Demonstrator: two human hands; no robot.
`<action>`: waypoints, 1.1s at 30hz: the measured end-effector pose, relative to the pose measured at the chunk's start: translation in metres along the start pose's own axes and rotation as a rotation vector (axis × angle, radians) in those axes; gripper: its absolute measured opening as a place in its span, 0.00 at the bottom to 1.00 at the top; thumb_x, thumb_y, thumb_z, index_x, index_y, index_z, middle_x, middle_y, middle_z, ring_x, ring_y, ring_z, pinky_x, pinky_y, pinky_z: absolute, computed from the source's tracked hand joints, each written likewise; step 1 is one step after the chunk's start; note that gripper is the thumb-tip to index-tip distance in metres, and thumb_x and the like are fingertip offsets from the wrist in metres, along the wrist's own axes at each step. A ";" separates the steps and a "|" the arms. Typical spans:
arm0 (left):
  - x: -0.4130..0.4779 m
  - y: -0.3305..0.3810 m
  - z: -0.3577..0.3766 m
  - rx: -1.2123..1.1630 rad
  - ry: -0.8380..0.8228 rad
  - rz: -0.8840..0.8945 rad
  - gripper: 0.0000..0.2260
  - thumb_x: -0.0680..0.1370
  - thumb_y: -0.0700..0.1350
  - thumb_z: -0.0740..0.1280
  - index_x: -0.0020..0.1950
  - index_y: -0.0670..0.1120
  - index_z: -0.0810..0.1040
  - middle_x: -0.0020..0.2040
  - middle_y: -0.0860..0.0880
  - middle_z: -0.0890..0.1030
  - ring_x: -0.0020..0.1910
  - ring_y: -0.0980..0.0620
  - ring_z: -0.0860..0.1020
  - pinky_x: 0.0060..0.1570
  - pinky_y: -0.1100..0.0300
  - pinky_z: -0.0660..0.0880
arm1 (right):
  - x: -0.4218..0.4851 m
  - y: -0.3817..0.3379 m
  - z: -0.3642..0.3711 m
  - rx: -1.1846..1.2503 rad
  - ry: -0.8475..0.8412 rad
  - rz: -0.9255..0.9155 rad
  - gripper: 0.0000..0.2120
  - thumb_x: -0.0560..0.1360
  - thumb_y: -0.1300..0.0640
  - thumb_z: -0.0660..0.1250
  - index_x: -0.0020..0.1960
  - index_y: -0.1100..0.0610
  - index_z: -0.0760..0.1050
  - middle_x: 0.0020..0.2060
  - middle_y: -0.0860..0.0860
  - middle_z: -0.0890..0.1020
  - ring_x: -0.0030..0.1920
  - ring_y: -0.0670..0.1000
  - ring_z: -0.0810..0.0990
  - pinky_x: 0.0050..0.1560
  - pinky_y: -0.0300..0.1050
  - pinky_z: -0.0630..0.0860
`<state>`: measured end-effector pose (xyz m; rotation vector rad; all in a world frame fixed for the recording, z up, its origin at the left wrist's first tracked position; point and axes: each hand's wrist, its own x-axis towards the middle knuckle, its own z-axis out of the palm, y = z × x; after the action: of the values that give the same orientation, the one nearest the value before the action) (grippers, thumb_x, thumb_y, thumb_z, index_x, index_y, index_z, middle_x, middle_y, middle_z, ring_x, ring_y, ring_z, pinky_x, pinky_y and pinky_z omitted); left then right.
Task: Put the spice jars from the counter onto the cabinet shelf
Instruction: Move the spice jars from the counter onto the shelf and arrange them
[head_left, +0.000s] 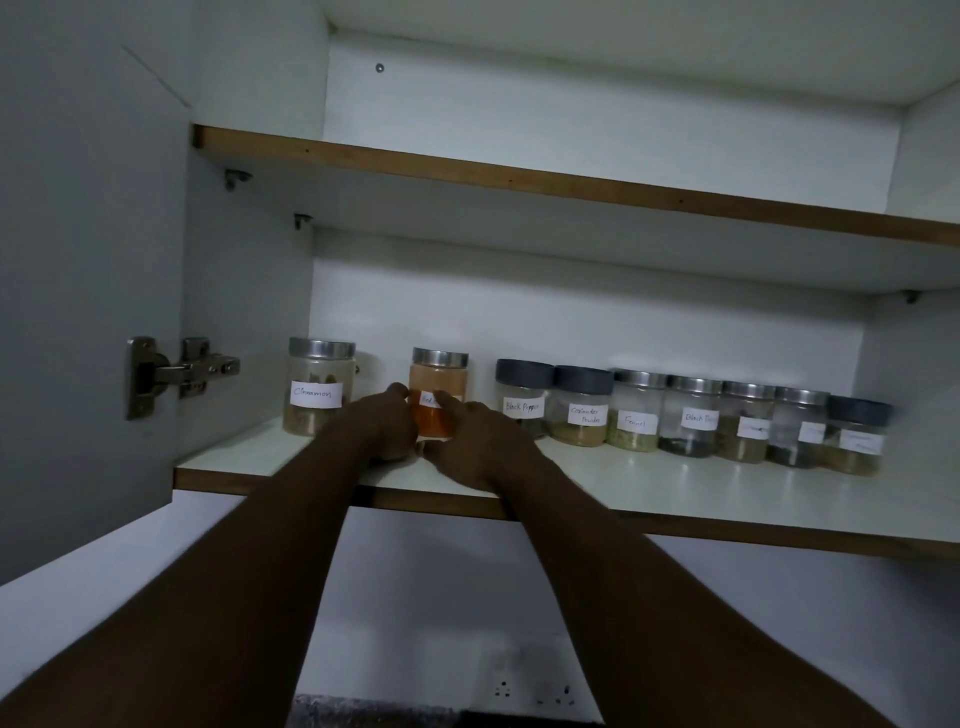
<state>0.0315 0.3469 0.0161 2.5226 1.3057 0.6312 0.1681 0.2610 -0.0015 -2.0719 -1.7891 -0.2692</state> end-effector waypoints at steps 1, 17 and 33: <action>0.003 0.002 0.001 0.042 -0.028 0.032 0.37 0.75 0.47 0.74 0.79 0.43 0.59 0.72 0.43 0.74 0.67 0.44 0.75 0.66 0.52 0.73 | 0.001 0.000 0.001 -0.005 0.001 0.014 0.42 0.76 0.30 0.62 0.83 0.42 0.49 0.76 0.57 0.69 0.72 0.61 0.71 0.67 0.54 0.70; 0.036 0.026 0.016 0.254 -0.084 0.133 0.35 0.80 0.48 0.68 0.79 0.37 0.56 0.68 0.39 0.76 0.64 0.43 0.77 0.63 0.54 0.73 | -0.009 0.001 -0.005 0.121 0.048 0.041 0.27 0.76 0.46 0.65 0.75 0.47 0.67 0.64 0.55 0.78 0.64 0.58 0.77 0.63 0.53 0.75; -0.008 0.010 0.016 0.179 0.176 0.161 0.37 0.75 0.52 0.71 0.79 0.47 0.58 0.64 0.42 0.79 0.59 0.42 0.80 0.56 0.50 0.77 | -0.024 -0.013 -0.008 0.096 0.071 0.084 0.21 0.74 0.42 0.66 0.62 0.52 0.79 0.58 0.54 0.83 0.59 0.57 0.81 0.58 0.52 0.79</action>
<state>0.0417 0.3343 0.0040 2.7947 1.2750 0.8199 0.1522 0.2376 -0.0012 -2.0388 -1.6376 -0.2257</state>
